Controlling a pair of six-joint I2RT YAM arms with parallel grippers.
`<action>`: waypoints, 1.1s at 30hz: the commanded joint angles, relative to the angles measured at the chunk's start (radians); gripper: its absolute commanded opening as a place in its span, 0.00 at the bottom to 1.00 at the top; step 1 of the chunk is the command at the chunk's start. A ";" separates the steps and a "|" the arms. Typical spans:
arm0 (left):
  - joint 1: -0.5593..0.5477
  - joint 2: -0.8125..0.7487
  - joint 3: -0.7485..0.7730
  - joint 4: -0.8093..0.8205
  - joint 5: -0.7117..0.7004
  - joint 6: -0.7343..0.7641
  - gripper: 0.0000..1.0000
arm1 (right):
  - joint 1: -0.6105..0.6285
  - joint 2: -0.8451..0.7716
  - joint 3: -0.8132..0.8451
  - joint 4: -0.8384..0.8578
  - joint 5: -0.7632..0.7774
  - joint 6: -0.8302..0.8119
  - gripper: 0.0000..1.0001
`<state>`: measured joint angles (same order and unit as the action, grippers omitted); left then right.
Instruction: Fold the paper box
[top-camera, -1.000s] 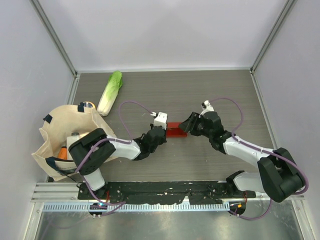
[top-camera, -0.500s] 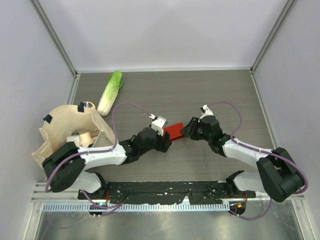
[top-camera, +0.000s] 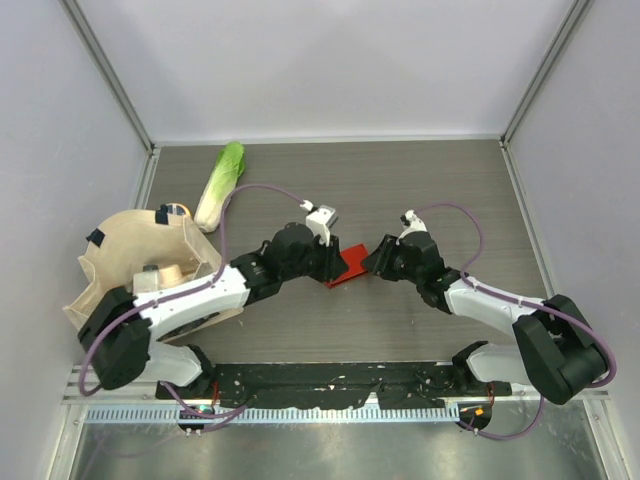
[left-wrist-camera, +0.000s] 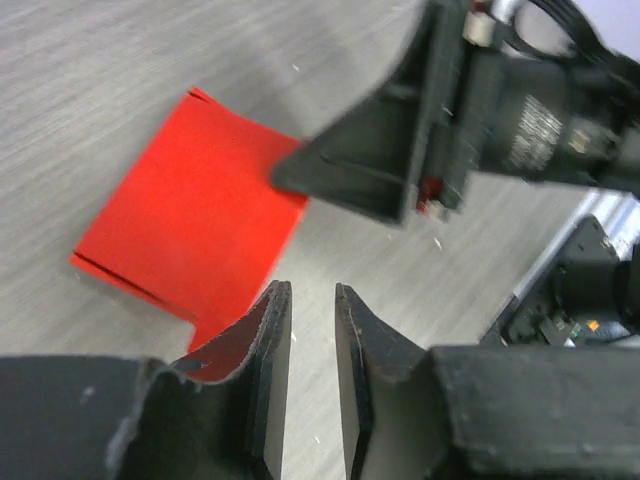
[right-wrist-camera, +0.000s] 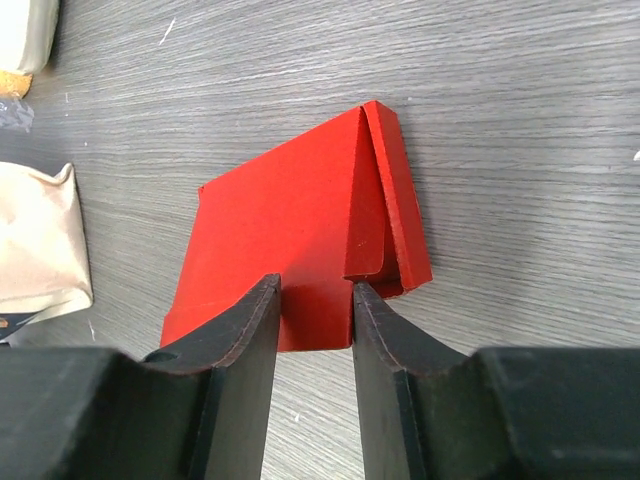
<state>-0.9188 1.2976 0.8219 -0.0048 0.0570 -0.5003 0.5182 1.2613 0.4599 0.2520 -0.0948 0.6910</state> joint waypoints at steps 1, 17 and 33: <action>0.044 0.176 0.060 0.080 0.040 -0.081 0.24 | 0.006 -0.019 0.013 -0.017 0.038 -0.013 0.39; 0.044 0.365 -0.007 0.212 0.030 -0.078 0.19 | -0.010 -0.070 0.181 -0.315 0.109 -0.195 0.59; 0.054 0.361 0.029 0.164 0.050 -0.038 0.25 | -0.067 0.167 0.082 -0.016 -0.059 -0.186 0.35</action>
<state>-0.8726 1.6688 0.8322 0.1806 0.1062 -0.5644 0.4515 1.4086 0.5568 0.1501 -0.1352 0.5163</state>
